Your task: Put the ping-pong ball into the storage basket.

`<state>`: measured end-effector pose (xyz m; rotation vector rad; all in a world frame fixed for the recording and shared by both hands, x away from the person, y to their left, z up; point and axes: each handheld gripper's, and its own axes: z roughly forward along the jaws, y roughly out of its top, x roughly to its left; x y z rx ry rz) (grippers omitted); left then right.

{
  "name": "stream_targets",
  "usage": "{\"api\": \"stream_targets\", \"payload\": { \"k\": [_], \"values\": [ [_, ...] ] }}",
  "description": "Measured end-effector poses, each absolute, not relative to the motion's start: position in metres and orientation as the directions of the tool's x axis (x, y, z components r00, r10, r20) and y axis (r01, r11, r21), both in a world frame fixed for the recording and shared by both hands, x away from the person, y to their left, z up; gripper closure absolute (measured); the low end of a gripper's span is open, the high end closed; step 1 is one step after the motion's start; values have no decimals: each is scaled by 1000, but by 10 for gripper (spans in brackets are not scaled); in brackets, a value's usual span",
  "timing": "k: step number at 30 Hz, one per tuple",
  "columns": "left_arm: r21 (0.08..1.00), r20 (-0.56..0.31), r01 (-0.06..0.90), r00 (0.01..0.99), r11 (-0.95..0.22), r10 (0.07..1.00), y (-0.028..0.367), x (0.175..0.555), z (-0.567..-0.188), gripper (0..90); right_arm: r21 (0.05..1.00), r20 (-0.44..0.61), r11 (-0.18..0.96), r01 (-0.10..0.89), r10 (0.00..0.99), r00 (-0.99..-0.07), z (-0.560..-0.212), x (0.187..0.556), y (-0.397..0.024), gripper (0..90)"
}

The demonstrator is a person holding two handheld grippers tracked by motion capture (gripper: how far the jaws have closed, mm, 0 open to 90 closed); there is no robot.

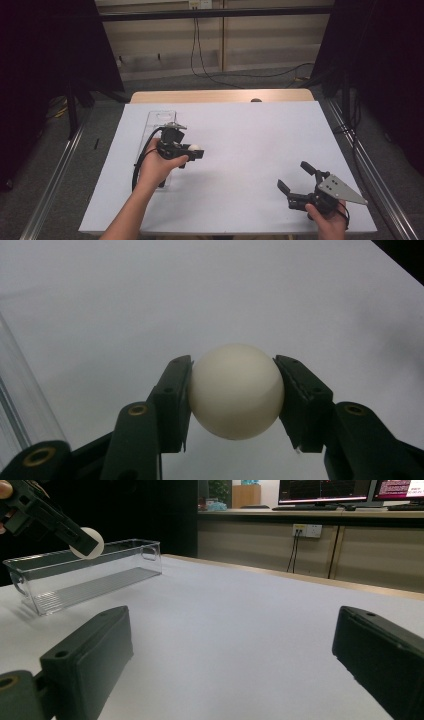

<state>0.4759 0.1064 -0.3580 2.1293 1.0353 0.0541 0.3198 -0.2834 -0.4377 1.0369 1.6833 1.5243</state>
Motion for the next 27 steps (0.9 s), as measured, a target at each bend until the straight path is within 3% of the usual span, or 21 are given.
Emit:
{"api": "stream_targets", "payload": {
  "k": [27],
  "values": [
    [639,-259,658,672,-398,694,116,478,-352,513,990,50,19,137,872,-488,-438,320,-283,24]
  ]
}}
